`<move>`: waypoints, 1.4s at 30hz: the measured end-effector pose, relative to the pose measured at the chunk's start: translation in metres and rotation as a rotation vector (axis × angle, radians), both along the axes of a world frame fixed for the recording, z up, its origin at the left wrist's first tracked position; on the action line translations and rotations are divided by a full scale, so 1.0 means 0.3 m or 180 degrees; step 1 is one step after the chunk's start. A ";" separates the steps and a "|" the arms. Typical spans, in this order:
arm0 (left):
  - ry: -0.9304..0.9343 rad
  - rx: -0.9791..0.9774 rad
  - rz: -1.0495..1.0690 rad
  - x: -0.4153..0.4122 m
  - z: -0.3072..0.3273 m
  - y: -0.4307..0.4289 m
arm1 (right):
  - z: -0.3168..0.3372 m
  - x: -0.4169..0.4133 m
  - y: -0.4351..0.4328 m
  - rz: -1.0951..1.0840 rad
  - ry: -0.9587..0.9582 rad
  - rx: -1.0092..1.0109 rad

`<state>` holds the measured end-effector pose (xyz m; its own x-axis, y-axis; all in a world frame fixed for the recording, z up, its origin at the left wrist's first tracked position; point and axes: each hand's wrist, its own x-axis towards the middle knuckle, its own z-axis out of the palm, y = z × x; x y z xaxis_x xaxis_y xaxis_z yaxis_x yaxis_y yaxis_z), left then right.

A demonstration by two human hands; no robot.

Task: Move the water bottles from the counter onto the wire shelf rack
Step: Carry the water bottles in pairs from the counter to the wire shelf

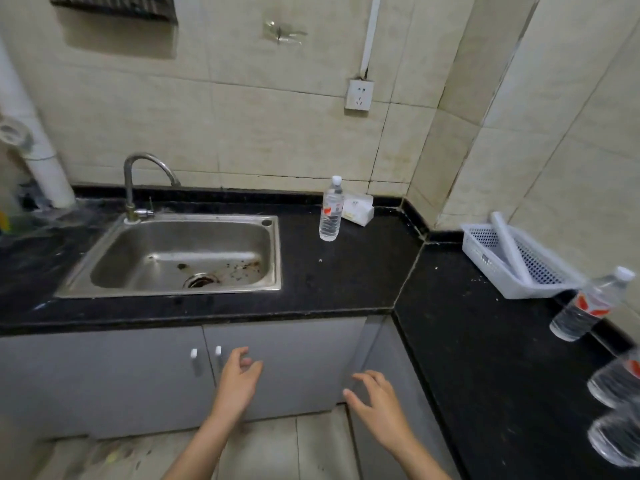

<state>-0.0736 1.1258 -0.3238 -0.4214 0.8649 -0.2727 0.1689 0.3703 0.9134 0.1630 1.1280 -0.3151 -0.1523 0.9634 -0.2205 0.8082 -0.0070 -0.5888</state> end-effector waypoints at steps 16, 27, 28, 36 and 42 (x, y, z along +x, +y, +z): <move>0.0132 0.0042 -0.0492 0.146 0.052 0.782 | 0.014 0.102 0.775 -0.0619 0.0466 0.0400; 0.0231 0.0063 -0.0385 0.189 -0.037 1.189 | 0.009 0.139 1.116 -0.0682 0.0352 0.0439; 0.0314 0.0105 -0.0418 0.192 -0.038 1.244 | 0.013 0.147 1.139 -0.0730 0.0359 0.0467; 0.0224 0.0594 -0.0247 0.251 0.005 1.702 | 0.069 0.285 1.258 -0.1456 0.0071 0.0434; -0.0041 0.0849 -0.0099 0.337 -0.001 1.836 | 0.044 0.372 1.217 -0.2143 0.0034 0.0430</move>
